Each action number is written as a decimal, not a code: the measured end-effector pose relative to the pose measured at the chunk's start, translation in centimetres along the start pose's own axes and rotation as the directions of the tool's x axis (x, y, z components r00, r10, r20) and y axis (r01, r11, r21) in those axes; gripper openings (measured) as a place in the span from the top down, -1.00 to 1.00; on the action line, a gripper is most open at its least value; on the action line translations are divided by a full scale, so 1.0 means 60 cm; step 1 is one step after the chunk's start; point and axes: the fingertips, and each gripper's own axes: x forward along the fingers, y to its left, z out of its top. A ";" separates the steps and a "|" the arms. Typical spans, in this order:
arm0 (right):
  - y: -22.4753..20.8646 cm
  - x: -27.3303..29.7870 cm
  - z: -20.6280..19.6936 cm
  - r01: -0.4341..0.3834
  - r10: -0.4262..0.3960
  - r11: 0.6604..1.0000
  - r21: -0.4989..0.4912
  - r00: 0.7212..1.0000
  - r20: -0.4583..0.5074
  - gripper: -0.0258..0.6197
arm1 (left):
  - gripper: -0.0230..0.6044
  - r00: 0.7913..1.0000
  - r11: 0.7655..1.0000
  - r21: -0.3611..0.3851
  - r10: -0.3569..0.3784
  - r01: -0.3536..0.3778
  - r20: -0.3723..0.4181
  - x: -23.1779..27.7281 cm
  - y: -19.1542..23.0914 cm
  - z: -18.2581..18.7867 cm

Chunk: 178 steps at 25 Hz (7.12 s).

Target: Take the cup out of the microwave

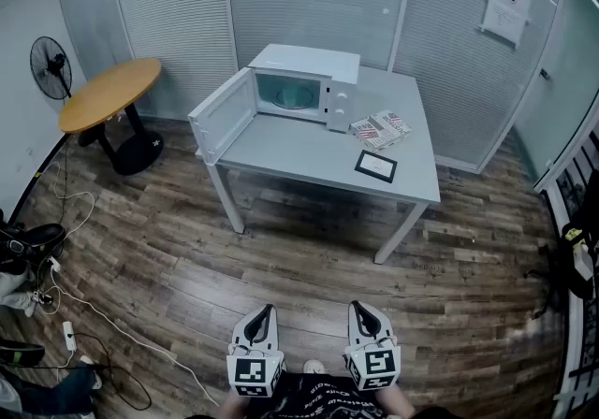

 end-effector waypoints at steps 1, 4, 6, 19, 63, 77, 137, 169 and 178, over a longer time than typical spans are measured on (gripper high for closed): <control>0.001 -0.001 0.000 -0.004 0.004 1.000 -0.001 1.000 0.001 0.91 | 0.91 1.000 1.000 -0.001 0.003 -0.003 0.004 -0.002 0.000 0.002; 0.004 -0.002 0.002 -0.010 0.010 1.000 -0.005 1.000 0.007 0.91 | 0.91 1.000 1.000 -0.009 -0.005 0.005 0.011 -0.005 -0.003 -0.003; 0.007 -0.002 0.005 -0.012 0.012 1.000 -0.006 1.000 0.013 0.92 | 0.91 1.000 1.000 -0.013 -0.007 0.007 0.012 -0.008 -0.002 -0.008; 0.003 -0.005 0.016 -0.065 0.064 0.998 0.008 0.996 0.063 0.91 | 0.91 1.000 1.000 -0.010 0.016 -0.016 0.014 -0.011 -0.025 -0.003; -0.078 0.372 0.157 0.076 -0.075 0.997 -0.002 0.991 0.107 0.91 | 0.91 0.997 1.000 0.024 -0.006 0.004 0.076 0.366 0.235 0.122; -0.057 0.444 0.177 0.097 -0.103 0.993 0.063 0.989 0.102 0.91 | 0.91 0.993 0.995 0.048 -0.094 0.090 0.077 0.428 0.285 0.134; -0.330 0.978 0.308 -0.176 0.174 0.984 0.039 0.983 0.061 0.90 | 0.91 0.989 0.988 -0.029 0.149 -0.149 0.003 0.918 0.355 0.211; -0.282 1.195 0.328 -0.131 0.134 0.989 0.074 0.991 -0.031 -0.18 | 0.91 0.999 1.000 0.008 0.030 -0.029 -0.041 1.029 0.472 0.223; -0.279 1.239 0.333 -0.094 0.096 0.994 0.056 0.995 -0.033 -0.27 | 0.91 0.999 1.000 0.013 -0.006 0.006 -0.054 1.038 0.483 0.219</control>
